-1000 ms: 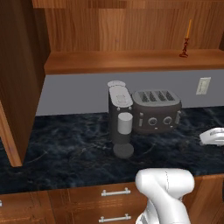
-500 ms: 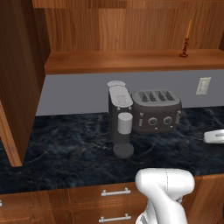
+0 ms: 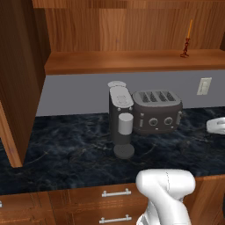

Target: Get the candle and the wine from the cabinet and move them to the dining counter.

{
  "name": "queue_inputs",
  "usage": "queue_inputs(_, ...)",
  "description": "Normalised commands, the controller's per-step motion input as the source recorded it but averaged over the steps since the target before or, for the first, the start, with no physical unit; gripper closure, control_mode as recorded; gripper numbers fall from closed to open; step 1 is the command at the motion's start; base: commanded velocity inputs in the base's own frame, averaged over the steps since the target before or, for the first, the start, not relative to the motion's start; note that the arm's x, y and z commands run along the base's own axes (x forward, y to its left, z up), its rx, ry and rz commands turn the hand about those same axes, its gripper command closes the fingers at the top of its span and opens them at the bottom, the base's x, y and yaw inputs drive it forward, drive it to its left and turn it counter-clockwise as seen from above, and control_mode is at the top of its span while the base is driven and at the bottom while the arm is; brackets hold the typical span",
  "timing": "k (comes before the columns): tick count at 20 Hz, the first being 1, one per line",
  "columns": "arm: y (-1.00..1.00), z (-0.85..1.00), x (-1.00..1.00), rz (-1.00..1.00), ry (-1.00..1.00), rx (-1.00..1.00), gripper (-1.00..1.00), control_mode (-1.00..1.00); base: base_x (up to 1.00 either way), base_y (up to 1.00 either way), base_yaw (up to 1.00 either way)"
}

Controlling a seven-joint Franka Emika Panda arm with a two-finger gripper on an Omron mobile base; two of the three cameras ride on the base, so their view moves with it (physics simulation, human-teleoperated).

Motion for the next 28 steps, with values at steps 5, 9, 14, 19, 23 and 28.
queue_inputs(5, 0.00, 0.30, -0.11, -0.17, 0.08, -0.01, -1.00, -1.00, 0.00, 0.00, 0.00)
queue_inputs(9, 0.00, 0.32, -0.07, -0.22, 0.17, -0.03, -1.00, -1.00, 0.00, 0.00, 0.00)
queue_inputs(14, 0.00, 0.24, -0.03, -0.16, 0.11, -0.01, -1.00, -1.00, 0.00, 0.00, 0.00)
queue_inputs(19, 0.04, 0.12, 0.20, -0.05, -0.15, -0.04, -1.00, -1.00, 0.00, 0.00, 0.00)
queue_inputs(23, 0.05, 0.09, 0.28, -0.05, -0.21, -0.18, -1.00, -1.00, 0.00, 0.00, 0.00)
queue_inputs(28, 0.04, 0.14, 0.23, -0.01, -0.17, -0.26, -1.00, -1.00, 0.00, 0.00, 0.00)
